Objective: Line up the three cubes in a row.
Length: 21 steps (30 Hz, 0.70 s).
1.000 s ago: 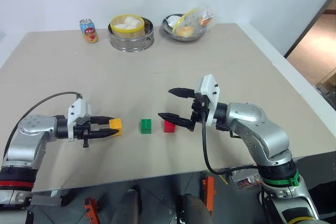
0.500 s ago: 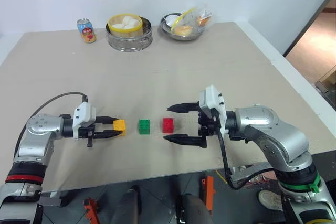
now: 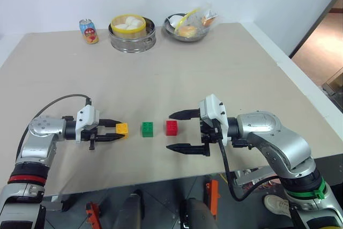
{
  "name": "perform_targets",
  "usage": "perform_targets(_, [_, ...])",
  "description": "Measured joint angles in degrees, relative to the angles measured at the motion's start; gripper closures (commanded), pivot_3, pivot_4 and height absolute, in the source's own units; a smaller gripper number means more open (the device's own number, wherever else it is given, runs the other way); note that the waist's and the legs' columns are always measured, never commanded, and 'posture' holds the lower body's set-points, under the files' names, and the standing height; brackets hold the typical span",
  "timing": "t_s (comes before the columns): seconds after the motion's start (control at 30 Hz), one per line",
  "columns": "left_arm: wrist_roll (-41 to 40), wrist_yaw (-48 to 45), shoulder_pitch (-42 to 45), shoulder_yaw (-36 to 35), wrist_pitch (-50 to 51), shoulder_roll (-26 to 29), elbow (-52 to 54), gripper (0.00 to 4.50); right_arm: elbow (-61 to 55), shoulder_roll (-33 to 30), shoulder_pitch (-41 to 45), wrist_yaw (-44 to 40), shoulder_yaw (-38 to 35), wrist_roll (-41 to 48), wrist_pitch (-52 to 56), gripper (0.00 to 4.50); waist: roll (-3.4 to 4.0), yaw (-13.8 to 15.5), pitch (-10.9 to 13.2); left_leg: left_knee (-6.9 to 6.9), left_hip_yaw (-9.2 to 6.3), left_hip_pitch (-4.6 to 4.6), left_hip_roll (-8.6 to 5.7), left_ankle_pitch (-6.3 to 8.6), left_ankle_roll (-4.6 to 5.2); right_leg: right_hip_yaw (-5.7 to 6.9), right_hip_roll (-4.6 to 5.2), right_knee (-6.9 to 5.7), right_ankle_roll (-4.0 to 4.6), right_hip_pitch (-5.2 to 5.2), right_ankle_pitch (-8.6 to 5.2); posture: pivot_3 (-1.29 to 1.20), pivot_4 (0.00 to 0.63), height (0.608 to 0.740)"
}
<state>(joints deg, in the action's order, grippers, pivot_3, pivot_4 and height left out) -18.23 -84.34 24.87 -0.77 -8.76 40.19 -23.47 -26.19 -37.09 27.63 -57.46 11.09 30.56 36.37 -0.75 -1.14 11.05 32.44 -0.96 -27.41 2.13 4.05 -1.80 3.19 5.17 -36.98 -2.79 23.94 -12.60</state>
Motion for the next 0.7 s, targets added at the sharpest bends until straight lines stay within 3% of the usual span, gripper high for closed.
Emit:
perform_targets(0.07, [0.3,-0.3,0.6,0.4,-0.2,0.0,-0.5,2.15,0.0,0.0,-0.1,0.0,0.0,0.0,0.0,0.00,0.00,0.0,0.0,0.01,-0.01,0.00,0.00,0.00,0.00,0.01,0.00,0.00,0.00,0.00,0.01,0.00,0.150,0.740])
perform_targets(0.27, [1.4,-1.2,0.8,1.2,-0.5,0.1,-1.6,0.13,0.0,0.0,-0.3,0.3,0.0,-0.2,0.0,0.00,0.00,0.0,0.0,0.02,0.01,0.01,0.01,0.00,0.01,0.00,-0.01,0.00,0.01,-0.02,0.03,0.00,0.150,0.740])
perform_targets(0.43, [0.8,-1.1,0.4,0.9,1.7,1.7,0.8,0.03,0.0,1.0,-0.7,1.8,-0.2,0.3,0.1,0.00,0.00,0.0,0.0,0.02,0.01,0.00,0.06,-0.01,0.01,0.00,-0.05,-0.01,0.03,-0.03,0.05,0.00,0.150,0.740])
perform_targets(0.7, [-7.2,4.6,-7.9,-7.4,18.8,9.1,17.7,0.03,0.0,4.0,-0.8,7.8,-4.3,2.9,2.3,0.00,0.00,-0.2,0.0,0.02,0.26,0.02,0.46,0.03,-0.05,-0.01,-0.20,-0.01,0.14,0.09,0.11,0.00,0.150,0.740])
